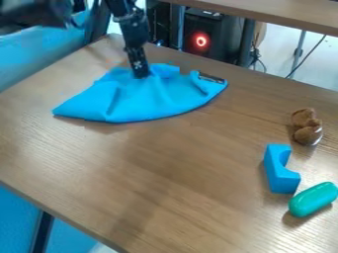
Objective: Unfold the cloth from top left to bottom right
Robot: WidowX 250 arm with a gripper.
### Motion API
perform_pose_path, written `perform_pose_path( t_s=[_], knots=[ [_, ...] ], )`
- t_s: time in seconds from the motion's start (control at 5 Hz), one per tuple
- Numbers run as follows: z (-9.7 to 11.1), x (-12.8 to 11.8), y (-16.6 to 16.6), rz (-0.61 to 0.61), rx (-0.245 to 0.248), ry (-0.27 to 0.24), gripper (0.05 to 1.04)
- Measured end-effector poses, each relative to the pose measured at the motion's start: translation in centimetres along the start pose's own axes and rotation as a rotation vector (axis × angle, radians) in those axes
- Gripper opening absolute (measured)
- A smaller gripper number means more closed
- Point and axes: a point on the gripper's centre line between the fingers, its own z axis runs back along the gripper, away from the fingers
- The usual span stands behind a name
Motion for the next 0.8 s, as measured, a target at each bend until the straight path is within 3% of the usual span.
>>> perform_pose_path(
  t_s=[0.2,0.4,0.6,0.8],
  knots=[
    [2.6,0.9,-1.9,-0.038,0.023,-0.048,0.051],
    [3.9,1.2,-3.5,-0.072,0.041,-0.075,0.051],
    [3.2,0.6,-4.8,-0.083,0.028,-0.058,0.051],
    [2.8,1.5,-7.0,-0.125,0.029,-0.021,0.051]
  ],
)
